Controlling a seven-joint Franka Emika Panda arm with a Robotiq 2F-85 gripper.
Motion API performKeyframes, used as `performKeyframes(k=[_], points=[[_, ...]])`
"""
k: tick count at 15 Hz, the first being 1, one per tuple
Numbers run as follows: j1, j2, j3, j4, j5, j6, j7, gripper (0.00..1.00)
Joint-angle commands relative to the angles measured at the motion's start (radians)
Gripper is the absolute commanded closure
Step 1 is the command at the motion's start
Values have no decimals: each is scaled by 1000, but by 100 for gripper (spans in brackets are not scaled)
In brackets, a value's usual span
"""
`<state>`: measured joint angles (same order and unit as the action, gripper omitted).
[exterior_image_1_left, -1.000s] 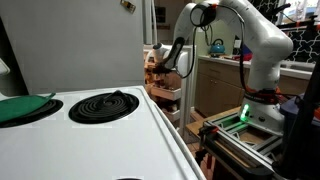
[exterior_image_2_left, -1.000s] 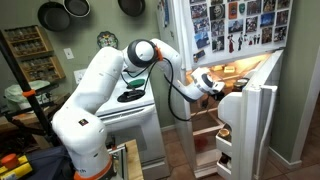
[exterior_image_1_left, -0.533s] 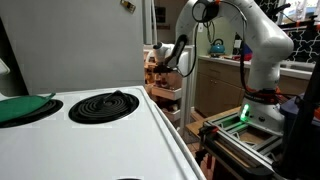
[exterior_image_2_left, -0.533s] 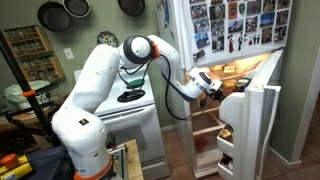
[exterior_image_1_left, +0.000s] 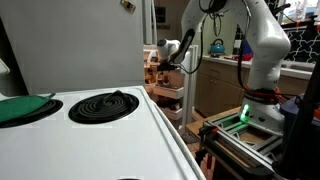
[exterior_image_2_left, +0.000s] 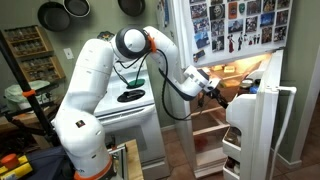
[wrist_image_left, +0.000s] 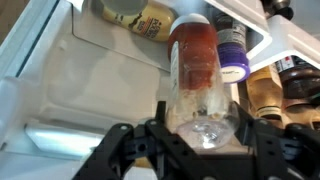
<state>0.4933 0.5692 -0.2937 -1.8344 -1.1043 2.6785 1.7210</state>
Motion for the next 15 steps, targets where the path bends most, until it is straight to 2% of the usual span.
performKeyframes(k=[1, 4, 13, 14, 15], points=[[-42, -149, 65, -151, -3, 73, -96, 63], [-67, -227, 101, -233, 7, 130, -206, 63], [-175, -401, 232, -502, 147, 364, -773, 63], [-135, -331, 192, -411, 103, 325, -648, 63], [-138, -340, 198, -426, 109, 330, -666, 38]])
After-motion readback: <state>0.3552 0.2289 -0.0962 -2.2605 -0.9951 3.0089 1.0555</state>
